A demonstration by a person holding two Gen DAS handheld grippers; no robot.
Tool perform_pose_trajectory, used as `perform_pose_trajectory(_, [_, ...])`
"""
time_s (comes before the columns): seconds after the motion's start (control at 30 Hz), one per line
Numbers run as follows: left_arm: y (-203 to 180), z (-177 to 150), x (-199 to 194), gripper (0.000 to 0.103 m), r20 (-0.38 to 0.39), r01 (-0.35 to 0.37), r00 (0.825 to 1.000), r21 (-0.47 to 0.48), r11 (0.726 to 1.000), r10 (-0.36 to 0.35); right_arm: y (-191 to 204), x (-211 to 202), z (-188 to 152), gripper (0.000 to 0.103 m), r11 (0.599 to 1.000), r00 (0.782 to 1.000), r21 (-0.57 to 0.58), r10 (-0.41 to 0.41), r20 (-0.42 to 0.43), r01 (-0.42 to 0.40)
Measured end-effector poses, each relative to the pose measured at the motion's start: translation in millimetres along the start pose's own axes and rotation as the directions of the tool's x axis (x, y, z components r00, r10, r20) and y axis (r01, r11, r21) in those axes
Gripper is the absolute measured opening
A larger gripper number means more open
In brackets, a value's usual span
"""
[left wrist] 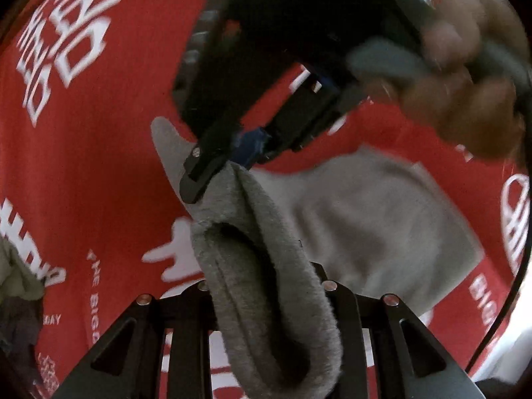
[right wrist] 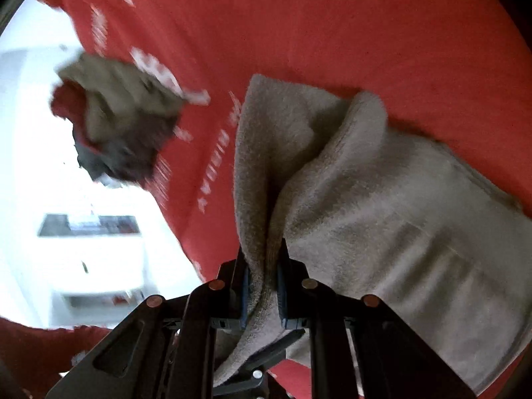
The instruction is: Fold small clothes
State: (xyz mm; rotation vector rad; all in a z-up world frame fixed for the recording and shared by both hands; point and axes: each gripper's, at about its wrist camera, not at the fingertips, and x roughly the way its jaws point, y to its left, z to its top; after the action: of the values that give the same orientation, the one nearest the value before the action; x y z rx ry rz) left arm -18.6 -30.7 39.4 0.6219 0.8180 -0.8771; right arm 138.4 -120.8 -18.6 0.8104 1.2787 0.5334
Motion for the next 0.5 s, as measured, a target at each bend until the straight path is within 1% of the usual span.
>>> perform_pose_trajectory(0.03, [-12, 9, -6, 0.028, 0.018, 0.018, 1.0, 0.015, 1.0, -0.018, -5, -23, -12, 0.015, 1.0, 0.998, 0.005, 0.023, 0.059, -0.023])
perform_pose_trajectory(0.1, [-35, 23, -13, 0.028, 0.047, 0.047, 0.998, 0.053, 0.997, -0.05, -17, -61, -31, 0.015, 0.999, 0.989, 0.014, 0.05, 0.14, -0.052])
perform_pose_trajectory(0.17, [-66, 34, -16, 0.028, 0.068, 0.083, 0.994, 0.106, 0.991, -0.09, -34, -99, -56, 0.015, 0.996, 0.972, 0.033, 0.069, 0.225, -0.079])
perform_pose_trajectory(0.23, [-96, 39, -12, 0.028, 0.064, 0.109, 0.991, 0.155, 0.982, -0.121, -52, -125, -77, 0.015, 0.994, 0.956, 0.059, 0.076, 0.283, -0.096])
perform_pose_trajectory(0.27, [-113, 39, -8, 0.028, 0.055, 0.125, 0.989, 0.184, 0.975, -0.137, -68, -141, -95, 0.015, 0.991, 0.946, 0.083, 0.073, 0.317, -0.104])
perform_pose_trajectory(0.33, [-145, 37, 6, 0.028, 0.022, 0.16, 0.985, 0.23, 0.96, -0.169, -89, -155, -116, 0.015, 0.987, 0.933, 0.123, 0.056, 0.355, -0.106])
perform_pose_trajectory(0.4, [-170, 31, 22, 0.028, -0.017, 0.182, 0.983, 0.266, 0.947, -0.185, -124, -161, -144, 0.015, 0.978, 0.921, 0.189, 0.01, 0.389, -0.091])
perform_pose_trajectory(0.43, [-187, 25, 35, 0.028, -0.046, 0.197, 0.98, 0.289, 0.937, -0.192, -144, -165, -156, 0.015, 0.972, 0.92, 0.221, -0.015, 0.393, -0.078])
perform_pose_trajectory(0.5, [-206, 15, 50, 0.028, -0.085, 0.213, 0.977, 0.314, 0.925, -0.196, -174, -161, -175, 0.015, 0.955, 0.919, 0.291, -0.058, 0.391, -0.063])
